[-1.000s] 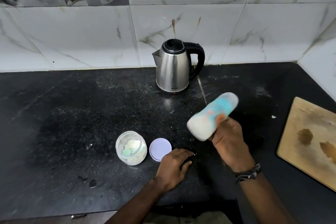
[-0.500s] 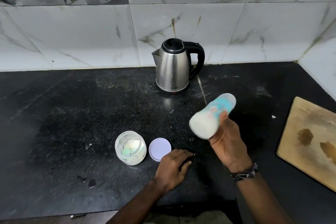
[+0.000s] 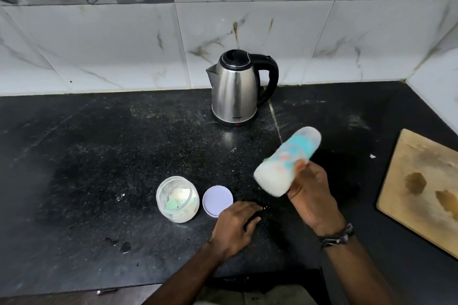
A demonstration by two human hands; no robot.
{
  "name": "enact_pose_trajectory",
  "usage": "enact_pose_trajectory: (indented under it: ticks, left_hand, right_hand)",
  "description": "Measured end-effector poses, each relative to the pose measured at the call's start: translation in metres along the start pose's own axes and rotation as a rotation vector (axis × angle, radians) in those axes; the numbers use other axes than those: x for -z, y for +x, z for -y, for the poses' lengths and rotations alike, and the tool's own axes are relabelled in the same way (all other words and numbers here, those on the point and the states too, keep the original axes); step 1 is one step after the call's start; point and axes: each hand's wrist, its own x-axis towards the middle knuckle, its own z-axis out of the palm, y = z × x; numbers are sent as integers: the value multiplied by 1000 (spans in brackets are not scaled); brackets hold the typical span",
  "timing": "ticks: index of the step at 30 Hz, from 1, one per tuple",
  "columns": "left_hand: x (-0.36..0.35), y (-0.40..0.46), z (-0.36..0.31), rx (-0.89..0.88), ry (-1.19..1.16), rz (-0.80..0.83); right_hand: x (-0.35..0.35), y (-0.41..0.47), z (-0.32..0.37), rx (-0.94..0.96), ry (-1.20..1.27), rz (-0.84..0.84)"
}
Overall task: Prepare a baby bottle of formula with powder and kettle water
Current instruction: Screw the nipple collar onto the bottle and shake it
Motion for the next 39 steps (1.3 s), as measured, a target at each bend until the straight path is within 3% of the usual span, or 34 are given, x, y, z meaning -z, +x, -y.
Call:
enact_pose_trajectory:
  ticks: [2, 6, 10, 13, 17, 21, 25, 28, 33, 36, 39]
  left_hand:
    - [-1, 1, 0, -3, 7, -6]
    - [-1, 0, -1, -1, 3, -4]
    - [-1, 1, 0, -3, 9, -7]
    - [-1, 0, -1, 5, 7, -9]
    - [-1, 1, -1, -3, 11, -6]
    - [-2, 0, -2, 8, 4, 1]
    - [-2, 0, 0, 3, 10, -1]
    - [-2, -1, 0, 9, 8, -7]
    - [-2, 0, 0, 1, 10, -11]
    - [-2, -1, 0, 8, 8, -6]
    - [-1, 0, 1, 3, 7, 5]
  right_hand:
    - [1, -1, 2, 10, 120, -5]
    - [2, -1, 3, 8, -179, 13]
    - [5, -5, 9, 56, 88, -69]
    - [1, -2, 7, 39, -195, -51]
    - [3, -5, 1, 73, 51, -81]
    - [-1, -2, 0, 46, -164, -70]
    - [-5, -4, 5, 80, 81, -146]
    - [-7, -3, 5, 74, -174, -80]
    - [-10, -5, 7, 84, 72, -79]
    - [-12, -6, 7, 79, -156, -24]
    - [-13, -8, 6, 79, 73, -45]
